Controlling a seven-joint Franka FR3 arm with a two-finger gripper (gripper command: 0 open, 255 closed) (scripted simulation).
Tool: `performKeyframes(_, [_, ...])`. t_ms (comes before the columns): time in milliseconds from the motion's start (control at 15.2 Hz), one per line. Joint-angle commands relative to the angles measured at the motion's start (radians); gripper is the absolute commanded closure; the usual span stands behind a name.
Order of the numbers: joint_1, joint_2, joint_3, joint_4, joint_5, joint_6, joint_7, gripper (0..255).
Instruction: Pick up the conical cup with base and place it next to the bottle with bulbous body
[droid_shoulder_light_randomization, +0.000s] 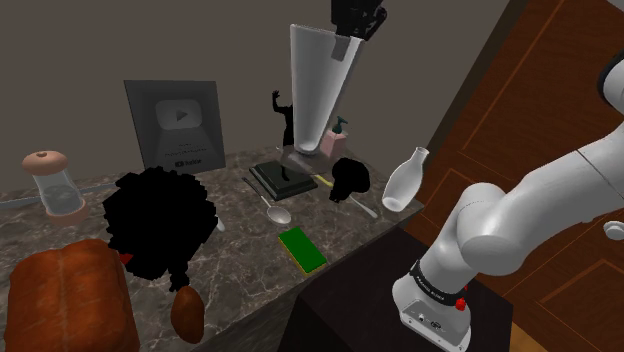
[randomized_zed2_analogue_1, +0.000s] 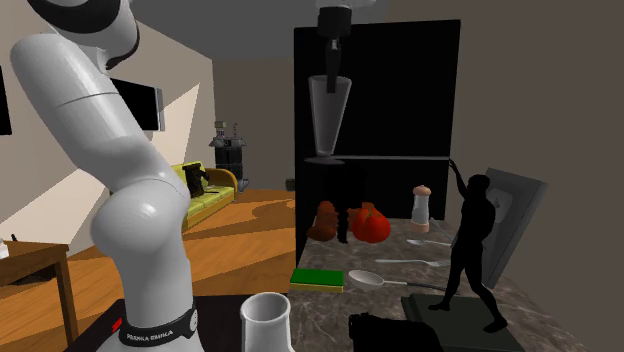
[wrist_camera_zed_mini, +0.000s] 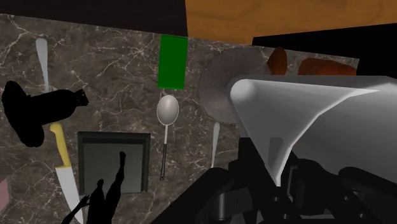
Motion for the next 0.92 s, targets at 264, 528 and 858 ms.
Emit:
performKeyframes(264, [-0.038, -0.031, -0.118, -0.025, -0.043, -0.04, -0.152, 255])
performKeyframes(528, [-0.062, -0.03, -0.196, -0.017, -0.077, -0.067, -0.253, 255])
performKeyframes(858, [-0.092, -0.004, -0.295, 0.018, -0.12, -0.097, -0.382, 255])
